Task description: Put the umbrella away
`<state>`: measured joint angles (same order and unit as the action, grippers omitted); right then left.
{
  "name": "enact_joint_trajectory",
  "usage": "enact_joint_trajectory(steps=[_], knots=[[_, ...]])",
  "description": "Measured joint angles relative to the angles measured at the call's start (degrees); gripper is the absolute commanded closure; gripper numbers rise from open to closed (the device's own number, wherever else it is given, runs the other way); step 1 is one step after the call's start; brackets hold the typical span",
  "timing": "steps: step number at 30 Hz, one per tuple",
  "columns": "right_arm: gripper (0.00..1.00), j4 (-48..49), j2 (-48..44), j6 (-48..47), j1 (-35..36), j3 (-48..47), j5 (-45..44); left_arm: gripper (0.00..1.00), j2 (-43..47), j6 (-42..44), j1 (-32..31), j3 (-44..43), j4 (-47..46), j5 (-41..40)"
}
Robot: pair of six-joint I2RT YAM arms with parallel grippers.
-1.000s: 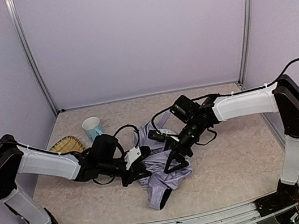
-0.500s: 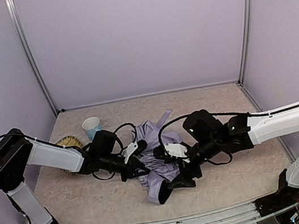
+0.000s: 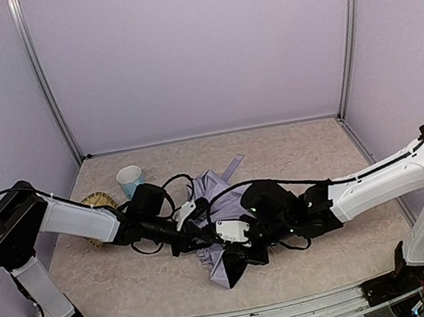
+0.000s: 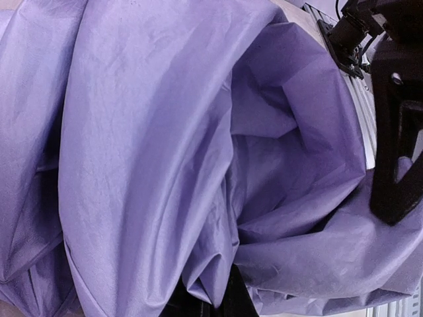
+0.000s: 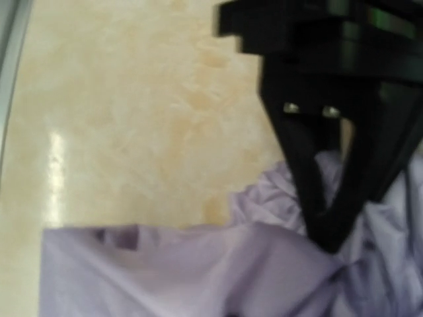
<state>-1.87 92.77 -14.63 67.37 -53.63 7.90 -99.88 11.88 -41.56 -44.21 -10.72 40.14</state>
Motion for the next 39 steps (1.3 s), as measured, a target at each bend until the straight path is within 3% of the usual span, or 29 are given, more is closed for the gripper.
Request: enact_joint_trajectory(steps=[7,17,27,36,39], knots=[[1.0,-1.73,-4.13,0.46,-1.77,0.0,-2.99,1.0,-0.07,0.09,0.04,0.0,0.15,0.66],[1.0,1.14,-6.78,5.66,-18.58,0.42,8.22,1.0,-0.07,1.81,-0.52,-3.13,-1.03,2.01],[1.0,2.89,13.94,12.63,-26.77,-11.85,24.46,0.99,-2.95,4.63,0.39,-4.68,2.34,1.88],[1.0,2.95,27.02,16.26,-28.96,-15.91,32.48,0.53,-2.34,3.74,1.09,-3.93,3.45,-0.17],[1.0,4.15,27.36,17.16,-29.7,-15.13,33.64,0.46,1.2,2.05,0.79,-2.21,3.43,-4.2]])
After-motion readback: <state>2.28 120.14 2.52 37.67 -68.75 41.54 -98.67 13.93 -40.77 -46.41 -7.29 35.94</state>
